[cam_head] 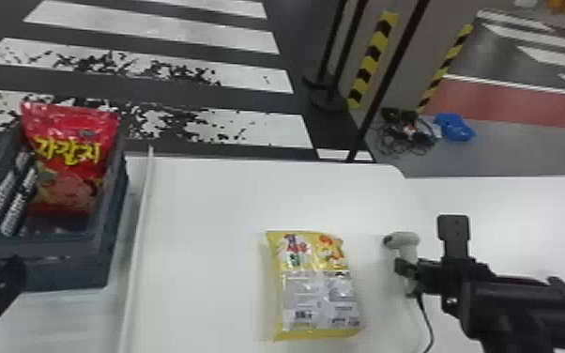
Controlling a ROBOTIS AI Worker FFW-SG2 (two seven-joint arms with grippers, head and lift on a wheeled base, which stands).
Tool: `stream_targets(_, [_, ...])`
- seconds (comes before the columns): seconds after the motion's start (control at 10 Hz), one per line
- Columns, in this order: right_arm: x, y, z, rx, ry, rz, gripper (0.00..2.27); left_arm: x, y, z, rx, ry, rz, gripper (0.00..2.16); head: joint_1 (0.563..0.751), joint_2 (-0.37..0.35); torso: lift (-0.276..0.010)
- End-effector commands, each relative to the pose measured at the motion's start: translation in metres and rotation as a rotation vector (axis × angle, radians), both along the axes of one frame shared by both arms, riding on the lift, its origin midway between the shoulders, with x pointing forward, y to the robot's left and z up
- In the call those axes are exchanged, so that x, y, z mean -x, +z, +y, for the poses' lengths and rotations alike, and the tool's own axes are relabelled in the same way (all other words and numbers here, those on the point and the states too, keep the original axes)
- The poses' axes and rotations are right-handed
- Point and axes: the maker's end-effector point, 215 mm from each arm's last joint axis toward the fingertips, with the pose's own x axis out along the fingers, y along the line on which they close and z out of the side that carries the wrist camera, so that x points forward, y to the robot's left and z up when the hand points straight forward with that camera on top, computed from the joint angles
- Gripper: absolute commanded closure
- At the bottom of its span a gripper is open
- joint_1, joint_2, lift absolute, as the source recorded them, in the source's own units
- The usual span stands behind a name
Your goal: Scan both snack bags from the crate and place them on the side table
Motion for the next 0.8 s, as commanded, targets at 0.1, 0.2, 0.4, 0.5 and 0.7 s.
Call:
stream_targets(0.1, [0.005,-0.003,-0.002,-0.006,-0.011,0.017,2.26,0.0,0.0,-0.001,-0.002,-0.003,0.0,0.07,0.695,-0.282,-0.095])
stream_targets(0.2, [0.006,-0.001,-0.003,-0.004,-0.011,0.014,2.26,0.001,0.0,-0.001,-0.002,-0.003,0.001,0.07,0.695,-0.285,-0.095])
stream_targets(0.4, [0.011,0.016,-0.005,0.005,-0.023,-0.003,2.26,0.0,0.001,-0.002,-0.002,-0.006,-0.001,0.07,0.695,-0.288,-0.095])
stream_targets(0.5, [0.02,0.029,-0.003,0.013,-0.03,-0.005,2.26,0.0,0.001,-0.004,-0.003,-0.011,-0.001,0.07,0.695,-0.291,-0.095])
stream_targets(0.7, [0.051,0.052,0.014,0.004,-0.052,-0.008,2.26,-0.001,0.002,-0.006,-0.002,-0.016,-0.004,0.07,0.695,-0.295,-0.095])
